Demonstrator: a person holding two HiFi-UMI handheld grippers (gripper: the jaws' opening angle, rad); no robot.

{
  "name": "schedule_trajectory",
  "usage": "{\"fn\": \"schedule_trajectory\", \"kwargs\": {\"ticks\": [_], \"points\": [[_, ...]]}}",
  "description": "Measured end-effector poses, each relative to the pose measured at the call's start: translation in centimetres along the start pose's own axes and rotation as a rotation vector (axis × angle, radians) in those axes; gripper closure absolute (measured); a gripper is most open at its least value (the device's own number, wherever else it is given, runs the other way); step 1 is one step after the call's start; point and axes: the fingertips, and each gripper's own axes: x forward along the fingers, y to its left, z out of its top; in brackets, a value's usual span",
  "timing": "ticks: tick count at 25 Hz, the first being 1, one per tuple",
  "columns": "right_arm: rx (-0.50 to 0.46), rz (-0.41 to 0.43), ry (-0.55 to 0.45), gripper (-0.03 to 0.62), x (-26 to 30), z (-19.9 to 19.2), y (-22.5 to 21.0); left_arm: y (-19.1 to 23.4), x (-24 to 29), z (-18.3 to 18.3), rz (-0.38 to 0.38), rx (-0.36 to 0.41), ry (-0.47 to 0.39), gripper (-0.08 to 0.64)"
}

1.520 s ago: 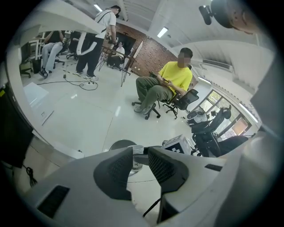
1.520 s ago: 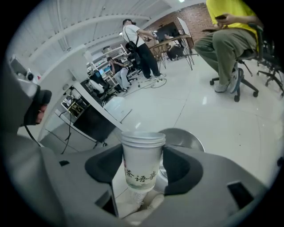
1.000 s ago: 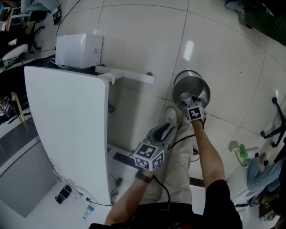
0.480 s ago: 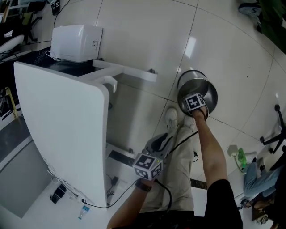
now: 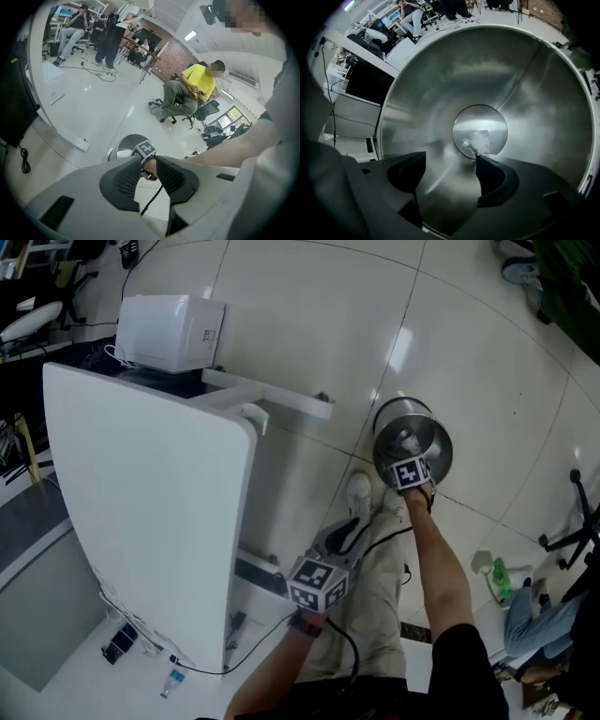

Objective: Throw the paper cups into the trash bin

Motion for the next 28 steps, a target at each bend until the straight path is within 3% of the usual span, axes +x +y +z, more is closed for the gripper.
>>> {"fn": "schedule_trajectory", "kwargs": {"ticks": [3,5,7,10,13,17,23,28], "points": [[0.025,0.082,-0.084,0.249,-0.7,0.4,1.6,-0.7,-0.3,0.5,-0.01,0.014,-0.003,0.463],[0.024,0.03,-0.126,0.251,-2.1,0.6,0.6,-1.0,-0.6,0.6,-0.013,0.024,-0.004,0.463],[0.034,-0.041,-0.167,0.304,-4.1,0.6,-0.5,-1.2,-1.1,0.7,-0.01,0.022,-0.015,0.533],[0.06,-0.105,-0.242,0.336,-7.4,0.6,-1.3,-1.3,-2.2,0.3,0.002,-0.014,-0.023,0.543],[0.097,-0.121,-0.326,0.456,-11.4,0.1,-1.1,-2.4,-3.4,0.3,-0.003,-0.014,-0.027,0.543],[0.113,-0.148,-0.442,0.584,-17.1,-0.5,-0.9,-4.8,-5.1,3.5,-0.026,0.027,-0.08,0.543],[0.07,-0.115,-0.651,0.584,-30.6,0.4,2.6,-11.1,-8.6,9.6,-0.103,0.114,-0.17,0.534],[0.007,0.002,-0.797,0.586,-41.1,0.3,6.8,-16.8,-13.2,13.9,-0.112,0.198,-0.244,0.557]]}}
